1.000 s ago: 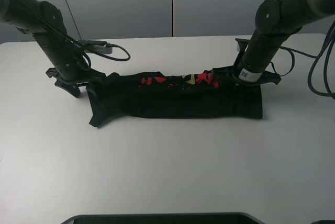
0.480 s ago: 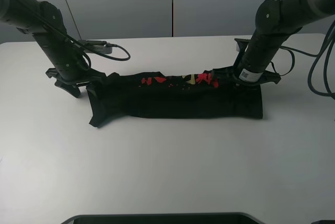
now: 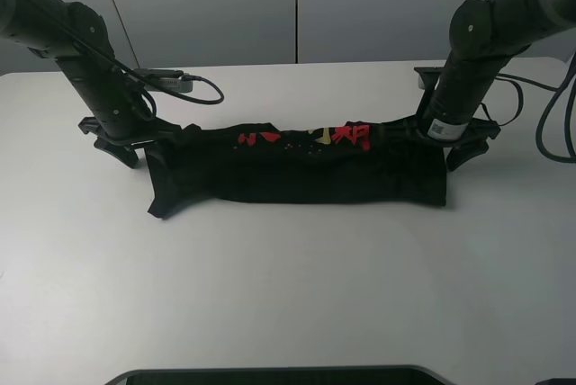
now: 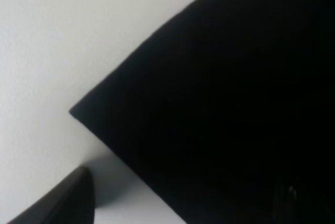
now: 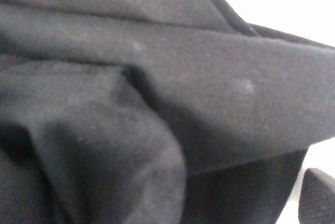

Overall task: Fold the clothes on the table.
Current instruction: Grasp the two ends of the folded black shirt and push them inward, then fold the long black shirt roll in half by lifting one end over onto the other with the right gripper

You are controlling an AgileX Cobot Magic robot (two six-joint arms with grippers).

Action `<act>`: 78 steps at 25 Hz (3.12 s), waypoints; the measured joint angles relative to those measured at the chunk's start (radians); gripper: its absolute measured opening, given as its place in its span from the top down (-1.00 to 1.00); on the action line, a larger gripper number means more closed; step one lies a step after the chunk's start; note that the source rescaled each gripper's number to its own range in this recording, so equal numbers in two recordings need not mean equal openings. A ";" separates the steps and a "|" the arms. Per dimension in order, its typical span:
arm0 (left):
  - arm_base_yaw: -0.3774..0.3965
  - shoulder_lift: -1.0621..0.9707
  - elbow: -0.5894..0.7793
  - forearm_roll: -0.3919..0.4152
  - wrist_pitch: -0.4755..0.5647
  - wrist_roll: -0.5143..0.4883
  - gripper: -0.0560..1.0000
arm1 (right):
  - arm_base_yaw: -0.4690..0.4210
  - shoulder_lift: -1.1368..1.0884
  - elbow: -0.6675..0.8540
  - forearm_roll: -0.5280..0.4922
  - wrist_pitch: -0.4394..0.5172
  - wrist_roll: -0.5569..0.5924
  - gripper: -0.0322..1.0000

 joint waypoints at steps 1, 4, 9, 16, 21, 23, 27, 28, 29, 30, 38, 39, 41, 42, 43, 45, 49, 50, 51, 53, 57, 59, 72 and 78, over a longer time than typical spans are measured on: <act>0.000 0.000 0.000 0.000 0.000 0.000 -0.82 | -0.002 0.000 0.000 0.000 0.000 0.002 -0.97; 0.000 0.000 0.000 0.000 0.000 0.000 -0.82 | -0.002 0.000 0.000 0.009 0.010 0.017 -0.98; 0.000 0.000 -0.001 0.000 0.002 0.000 -0.82 | -0.002 0.000 0.000 0.058 0.033 0.034 -0.98; 0.000 0.000 -0.001 0.000 0.004 0.000 -0.82 | 0.002 0.000 0.003 0.062 0.041 0.093 -0.98; 0.000 0.001 -0.001 0.000 0.004 0.002 -0.82 | 0.004 -0.012 0.044 0.060 -0.011 0.101 -0.98; 0.000 0.002 -0.001 0.000 0.004 0.002 -0.82 | 0.008 -0.020 0.066 0.058 -0.042 0.103 -0.98; 0.000 0.003 -0.001 0.000 0.004 0.004 -0.82 | 0.010 -0.031 0.093 0.051 -0.084 0.103 -0.94; 0.000 0.003 -0.001 0.000 0.004 0.004 -0.82 | 0.010 -0.032 0.097 0.051 -0.088 0.103 -0.85; 0.000 0.003 -0.001 0.000 0.004 0.006 -0.82 | 0.010 -0.032 0.099 0.056 -0.090 0.103 -0.69; 0.000 0.003 -0.001 0.000 0.004 0.008 -0.82 | 0.010 -0.033 0.101 0.069 -0.095 0.103 -0.47; 0.000 0.005 -0.002 0.000 0.006 0.010 -0.82 | 0.014 -0.033 0.109 0.209 -0.137 0.068 0.65; 0.000 0.005 -0.002 0.002 0.006 0.010 -0.82 | 0.014 -0.033 0.109 0.209 -0.137 0.068 0.65; 0.000 0.006 -0.003 0.006 0.008 0.010 -0.82 | 0.014 -0.033 0.109 0.215 -0.137 0.059 0.65; 0.000 0.006 -0.003 0.007 0.008 0.010 -0.82 | 0.014 -0.033 0.109 0.220 -0.137 0.052 0.65; 0.000 0.006 -0.005 0.008 0.008 0.010 -0.82 | 0.014 -0.033 0.110 0.227 -0.137 0.047 0.65; 0.000 0.006 -0.005 0.008 0.008 0.010 -0.82 | 0.014 -0.033 0.112 0.244 -0.139 0.027 0.65; 0.000 0.007 -0.005 0.012 0.008 0.010 -0.82 | 0.006 -0.033 0.112 0.292 -0.137 -0.034 0.65; 0.000 0.007 -0.006 0.012 0.008 0.010 -0.82 | 0.004 -0.033 0.112 0.311 -0.137 -0.053 0.65; 0.000 0.007 -0.006 0.012 0.008 0.010 -0.82 | 0.004 -0.031 0.112 0.331 -0.137 -0.074 0.65; 0.000 0.007 -0.006 0.012 0.008 0.010 -0.82 | 0.004 -0.031 0.112 0.368 -0.139 -0.111 0.65; 0.000 0.007 -0.006 0.014 0.008 0.010 -0.82 | 0.004 -0.049 0.112 0.399 -0.142 -0.158 0.65; 0.000 0.007 -0.007 0.014 0.009 0.010 -0.82 | 0.004 -0.058 0.108 0.399 -0.138 -0.169 0.66; 0.000 0.007 -0.007 0.018 0.011 0.012 -0.82 | 0.006 -0.127 0.012 0.426 0.007 -0.234 0.69; 0.000 0.007 -0.007 0.018 0.011 0.012 -0.82 | 0.007 -0.128 -0.057 0.440 0.117 -0.267 0.69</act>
